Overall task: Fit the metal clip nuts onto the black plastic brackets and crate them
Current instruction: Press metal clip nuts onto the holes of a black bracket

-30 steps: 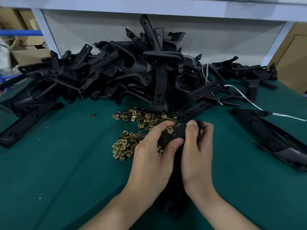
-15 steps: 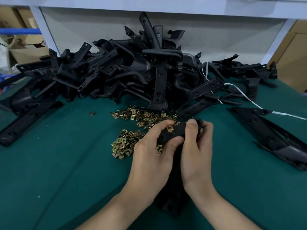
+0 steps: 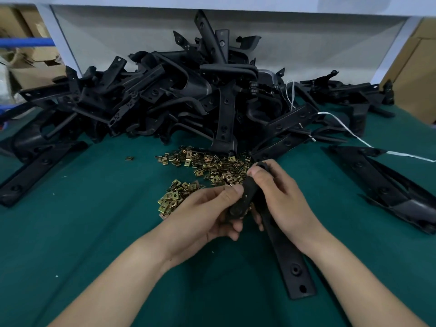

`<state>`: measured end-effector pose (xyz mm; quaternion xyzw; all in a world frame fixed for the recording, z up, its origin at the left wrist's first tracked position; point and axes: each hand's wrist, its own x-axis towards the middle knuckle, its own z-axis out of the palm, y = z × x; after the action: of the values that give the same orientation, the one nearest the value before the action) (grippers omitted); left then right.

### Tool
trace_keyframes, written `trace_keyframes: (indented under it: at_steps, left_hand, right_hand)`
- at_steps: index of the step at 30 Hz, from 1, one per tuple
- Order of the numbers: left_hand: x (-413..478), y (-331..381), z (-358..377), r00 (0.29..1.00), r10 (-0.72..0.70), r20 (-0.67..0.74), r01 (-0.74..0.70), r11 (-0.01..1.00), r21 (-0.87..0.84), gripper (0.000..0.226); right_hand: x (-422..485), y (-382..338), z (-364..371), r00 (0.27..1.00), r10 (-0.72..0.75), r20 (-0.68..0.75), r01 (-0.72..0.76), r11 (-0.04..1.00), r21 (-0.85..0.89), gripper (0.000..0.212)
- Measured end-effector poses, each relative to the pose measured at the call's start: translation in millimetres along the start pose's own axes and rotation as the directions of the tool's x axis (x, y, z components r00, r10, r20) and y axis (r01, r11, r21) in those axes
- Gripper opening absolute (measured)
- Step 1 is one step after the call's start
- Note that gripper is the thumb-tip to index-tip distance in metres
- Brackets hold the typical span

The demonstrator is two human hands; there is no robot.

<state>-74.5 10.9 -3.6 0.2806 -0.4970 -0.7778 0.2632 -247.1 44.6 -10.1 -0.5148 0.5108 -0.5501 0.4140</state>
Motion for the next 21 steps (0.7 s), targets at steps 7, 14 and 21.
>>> trace_keyframes:
  at_steps: [7, 14, 21]
  left_hand:
    - [-0.6, 0.5, 0.8, 0.999, 0.014, -0.029, -0.007, 0.98, 0.199, 0.028]
    - [-3.1, 0.5, 2.0, 1.0, 0.019, -0.016, -0.016, 0.985, 0.172, 0.028]
    - [-7.9, 9.2, -0.4, 0.997, -0.073, 0.025, 0.058, 0.919, 0.391, 0.028]
  right_hand:
    - [4.7, 1.6, -15.1, 0.987, 0.046, 0.157, -0.039, 0.998, -0.05, 0.025]
    - [3.5, -4.2, -19.9, 0.982, -0.021, 0.185, 0.032, 0.998, -0.055, 0.028]
    - [-0.1, -5.3, -24.8, 0.933, 0.042, 0.357, -0.004, 0.994, -0.106, 0.021]
